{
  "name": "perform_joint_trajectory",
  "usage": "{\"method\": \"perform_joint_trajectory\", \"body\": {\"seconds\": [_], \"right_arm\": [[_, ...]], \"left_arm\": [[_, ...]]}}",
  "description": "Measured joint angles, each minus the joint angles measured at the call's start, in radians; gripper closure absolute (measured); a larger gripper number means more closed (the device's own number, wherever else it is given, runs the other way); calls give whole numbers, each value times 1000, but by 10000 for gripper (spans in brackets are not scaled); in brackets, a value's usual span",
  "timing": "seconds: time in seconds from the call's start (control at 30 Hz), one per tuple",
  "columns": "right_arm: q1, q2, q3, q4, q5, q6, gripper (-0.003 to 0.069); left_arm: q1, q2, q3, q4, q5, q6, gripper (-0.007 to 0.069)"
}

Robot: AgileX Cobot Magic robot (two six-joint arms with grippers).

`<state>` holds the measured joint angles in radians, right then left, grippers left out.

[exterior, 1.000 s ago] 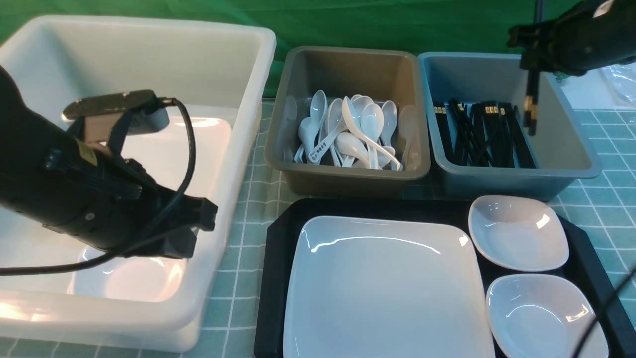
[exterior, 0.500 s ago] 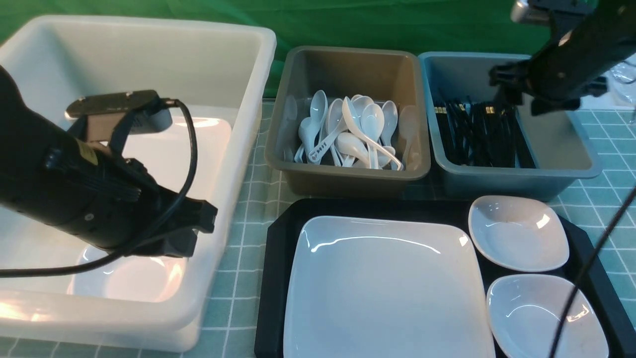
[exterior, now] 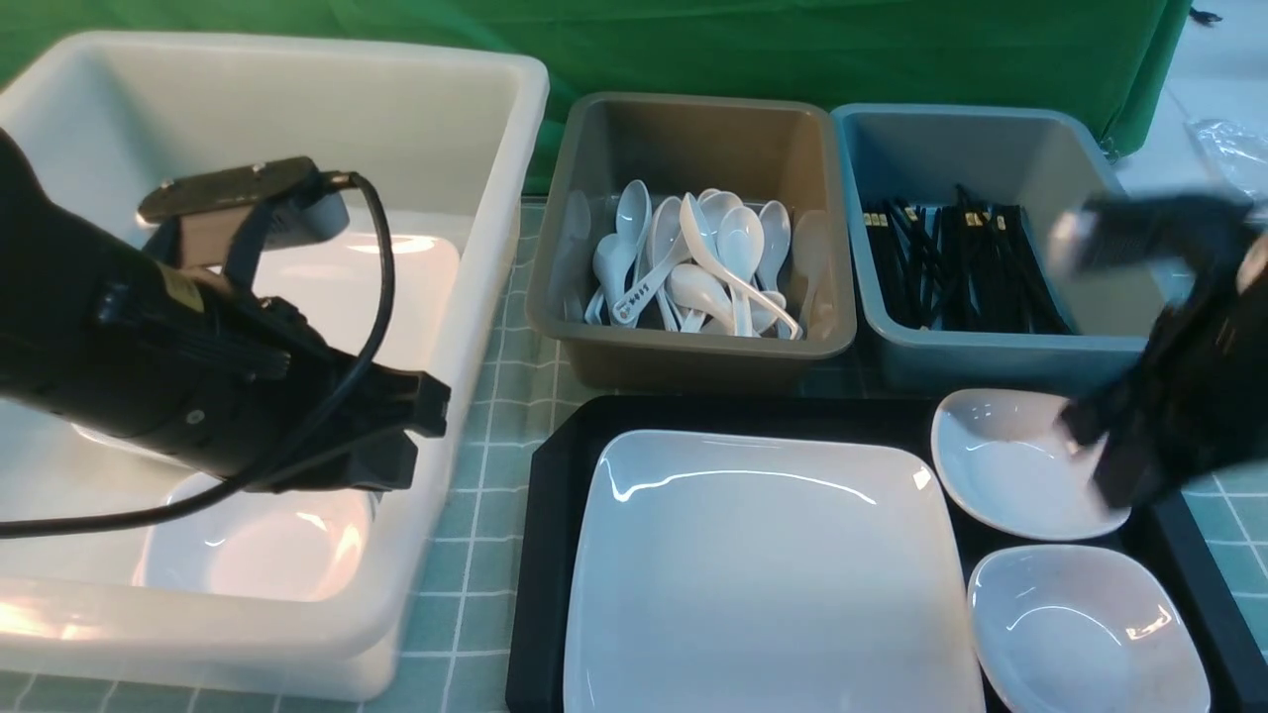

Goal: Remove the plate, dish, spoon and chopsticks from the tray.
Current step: Use the right arm to grab a small plate from the dinner plate

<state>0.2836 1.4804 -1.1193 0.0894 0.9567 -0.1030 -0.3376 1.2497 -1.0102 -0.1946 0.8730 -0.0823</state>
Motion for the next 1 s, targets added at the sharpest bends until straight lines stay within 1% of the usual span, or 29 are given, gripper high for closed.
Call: {"method": "perform_joint_trajectory", "body": {"seconds": [0.07,0.13,0.17,0.2,0.27,0.3,0.33,0.37,0.4,0.47,0.6,0.93,1.0], "right_arm": [[83,-25,129,-5,-85,0,331],[143,-27,202,-9,-143,0,243],[188,-22,247,-13,-183,0,169],[232,-15,293,-35,-218,4,112],[254,-9,310,-63,-233,14,97],[274,-3,334,-116,-248,49,92],[284,-1,344,-159,-253,82,97],[287,-1,348,-177,-253,94,100],[291,-1,359,-245,-253,148,124],[291,-1,369,-291,-254,173,138],[292,0,385,-315,-266,192,149],[294,56,388,-320,-288,199,155],[294,80,388,-321,-317,199,175]], "left_arm": [[0,0,0,-7,0,4,612],[0,0,0,-6,0,5,612],[0,0,0,-6,0,5,612],[0,0,0,-6,0,6,612],[0,0,0,-6,0,8,612],[0,0,0,-6,-1,9,612],[0,0,0,-6,0,12,612],[0,0,0,-6,0,14,612],[0,0,0,-6,4,28,612],[0,0,0,-6,10,31,612],[0,0,1,-10,16,34,612],[0,0,1,-18,16,40,612],[0,0,1,-21,16,42,612]]}}
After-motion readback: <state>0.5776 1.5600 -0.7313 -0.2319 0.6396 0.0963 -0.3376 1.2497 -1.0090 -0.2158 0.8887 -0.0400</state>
